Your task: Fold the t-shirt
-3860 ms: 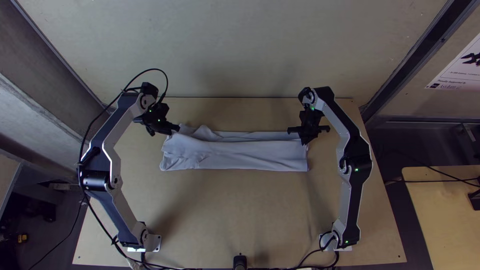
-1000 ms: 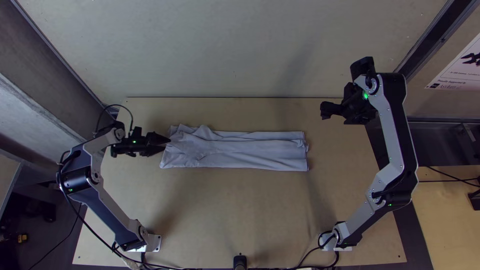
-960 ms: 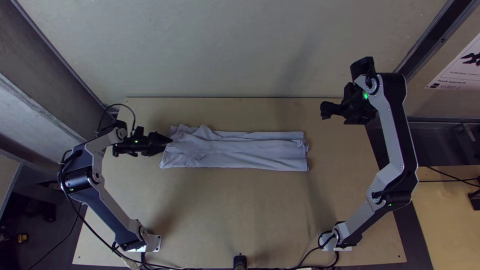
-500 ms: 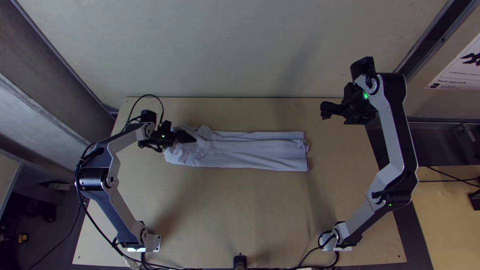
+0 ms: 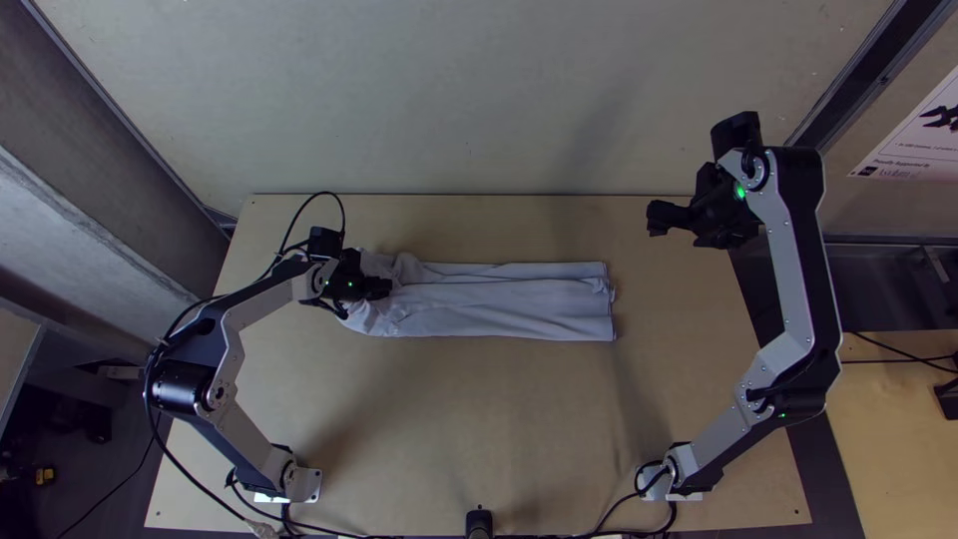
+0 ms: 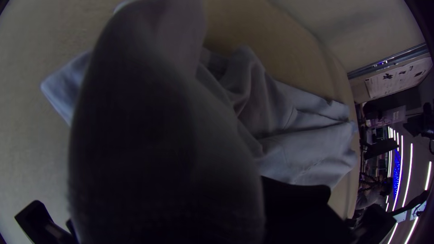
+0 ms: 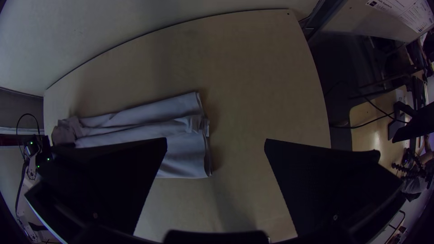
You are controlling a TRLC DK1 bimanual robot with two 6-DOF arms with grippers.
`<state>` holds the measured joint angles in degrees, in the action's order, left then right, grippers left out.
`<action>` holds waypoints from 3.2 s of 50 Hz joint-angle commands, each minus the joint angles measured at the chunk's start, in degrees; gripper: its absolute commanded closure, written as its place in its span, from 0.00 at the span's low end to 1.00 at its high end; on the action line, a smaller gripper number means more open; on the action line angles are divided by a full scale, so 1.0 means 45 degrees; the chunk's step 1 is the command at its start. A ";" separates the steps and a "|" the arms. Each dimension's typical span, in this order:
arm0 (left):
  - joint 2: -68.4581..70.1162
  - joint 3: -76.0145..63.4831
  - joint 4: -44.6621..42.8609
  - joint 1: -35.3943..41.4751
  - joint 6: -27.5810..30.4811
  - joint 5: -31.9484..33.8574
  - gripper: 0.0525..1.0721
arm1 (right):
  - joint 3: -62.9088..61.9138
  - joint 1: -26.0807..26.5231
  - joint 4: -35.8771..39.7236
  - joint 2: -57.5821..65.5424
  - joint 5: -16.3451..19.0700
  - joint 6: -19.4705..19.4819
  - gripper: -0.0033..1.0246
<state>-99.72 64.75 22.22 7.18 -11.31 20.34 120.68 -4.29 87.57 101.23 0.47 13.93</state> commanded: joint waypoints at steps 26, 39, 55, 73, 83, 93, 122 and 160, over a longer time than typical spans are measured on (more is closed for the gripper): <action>0.0832 0.2134 0.3051 -0.5482 0.6244 -0.2391 0.98 | 0.0154 0.0056 -0.0729 -0.0367 -0.0007 0.0224 0.04; 0.0305 0.3091 0.2992 -0.7006 0.8803 -0.3895 0.98 | 0.0076 0.0076 -0.0769 -0.0347 -0.0007 0.0204 0.04; 0.1614 0.3892 0.3500 -0.5951 1.0033 -0.6590 0.98 | -0.0041 0.0095 -0.0808 -0.0328 -0.0026 0.0165 0.04; 0.2864 0.4810 0.6078 -0.2572 0.8646 -0.7957 0.98 | -0.0100 0.0349 -0.0827 -0.0328 -0.0007 -0.0050 0.04; 0.2668 0.5240 0.6899 -0.0541 0.7435 -0.8992 0.98 | -0.0217 0.0564 -0.0827 -0.0386 -0.0007 -0.0206 0.04; 0.1536 0.6353 0.7953 0.1119 0.5658 -0.9500 0.98 | -0.0549 0.0798 -0.0827 -0.0523 0.0013 -0.0342 0.04; -0.1843 0.8892 0.9418 0.4694 0.1732 -0.8484 0.97 | -0.1916 0.1521 -0.1335 -0.1148 0.0364 -0.0811 0.04; -0.4851 1.4009 1.0532 0.5065 -0.1705 0.1848 0.04 | -0.4690 0.1599 -0.2897 -0.3003 0.0501 -0.1592 0.04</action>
<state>-123.81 128.44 68.55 30.55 -18.48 29.23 99.79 2.44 76.14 89.38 2.42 8.45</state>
